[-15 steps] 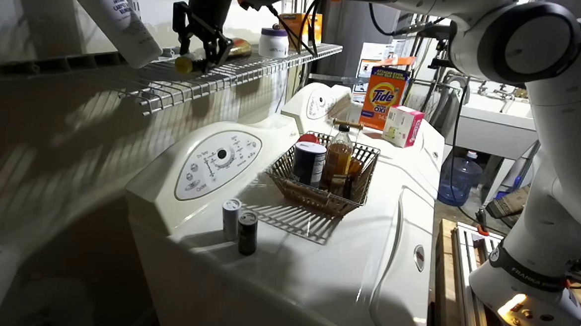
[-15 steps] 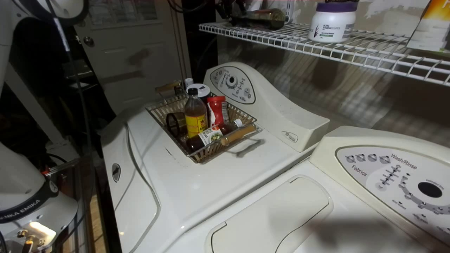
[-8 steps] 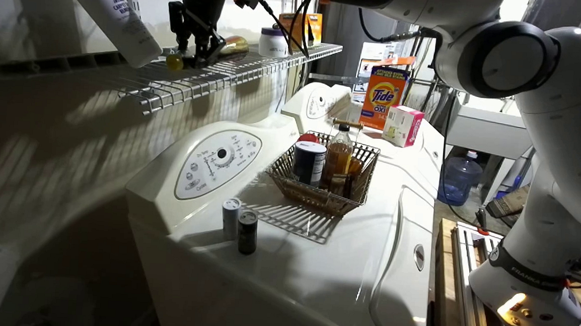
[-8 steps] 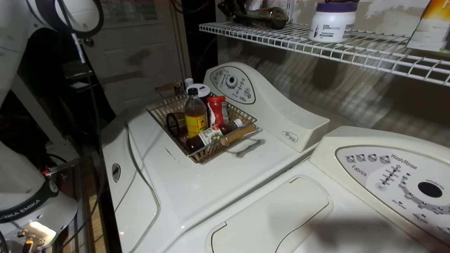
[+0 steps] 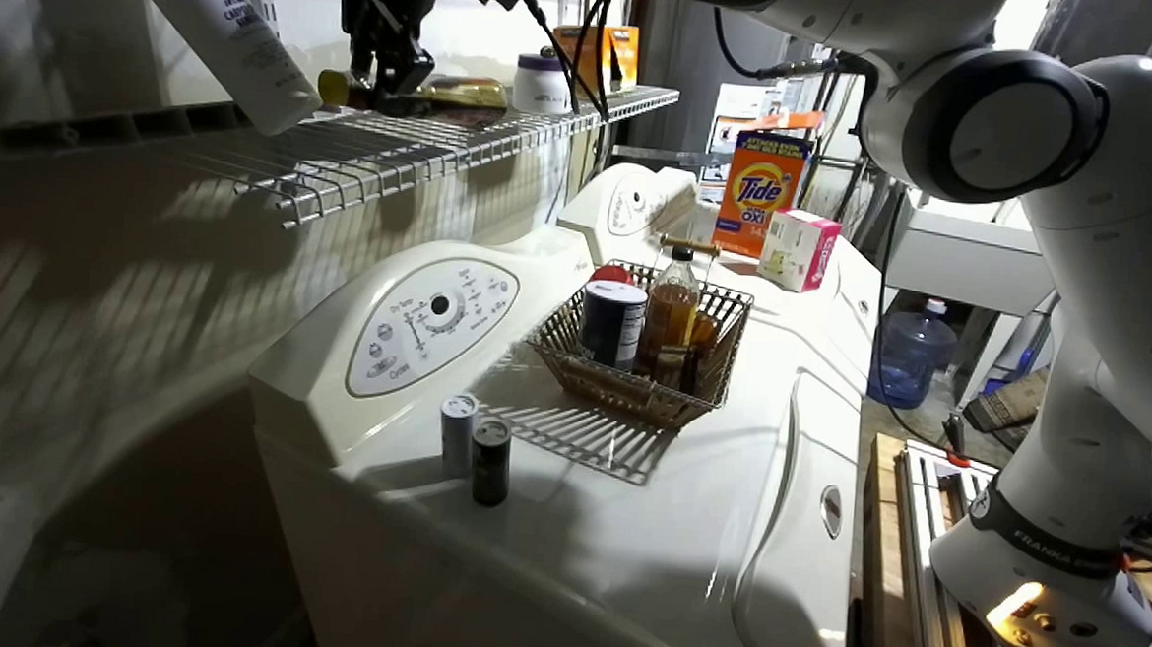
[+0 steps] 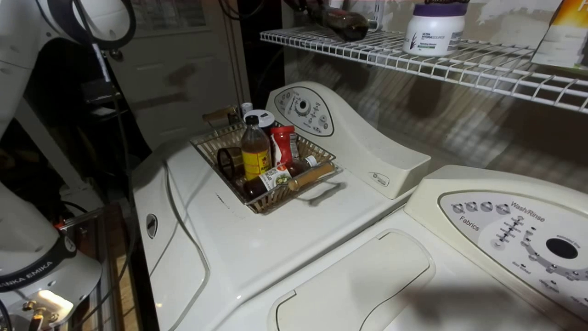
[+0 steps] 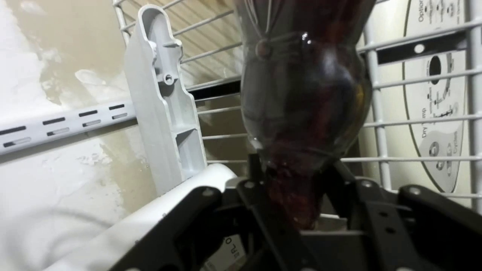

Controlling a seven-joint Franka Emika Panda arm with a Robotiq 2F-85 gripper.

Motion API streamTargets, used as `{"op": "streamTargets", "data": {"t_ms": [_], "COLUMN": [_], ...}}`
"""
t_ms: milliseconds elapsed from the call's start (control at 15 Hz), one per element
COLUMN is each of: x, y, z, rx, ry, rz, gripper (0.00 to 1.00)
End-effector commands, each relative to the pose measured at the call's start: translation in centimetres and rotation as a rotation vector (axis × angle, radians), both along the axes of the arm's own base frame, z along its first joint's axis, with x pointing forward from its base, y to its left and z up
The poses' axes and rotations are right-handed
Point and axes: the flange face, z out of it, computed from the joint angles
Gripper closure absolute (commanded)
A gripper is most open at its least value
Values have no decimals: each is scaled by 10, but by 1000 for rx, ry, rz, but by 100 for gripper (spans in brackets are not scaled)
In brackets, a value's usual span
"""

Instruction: Pick up the bottle on the shelf and make it stand upright

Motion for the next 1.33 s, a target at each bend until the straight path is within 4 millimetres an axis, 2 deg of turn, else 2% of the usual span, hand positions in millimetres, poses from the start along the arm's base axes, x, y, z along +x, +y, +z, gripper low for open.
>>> {"op": "streamTargets", "data": {"t_ms": [0,333,800,1067,1267], "x": [-13,-18,-18,-13,-10], "y": [-1,-4,-28,-36,-35], "z": [25,36,55,65,68], "rx": [17,147,332,368,382], "ry": [-47,-111,-239,-371,-440], "rz": [-123,-322,-605,-671,-695], "gripper": [81,81,81,81,81]}}
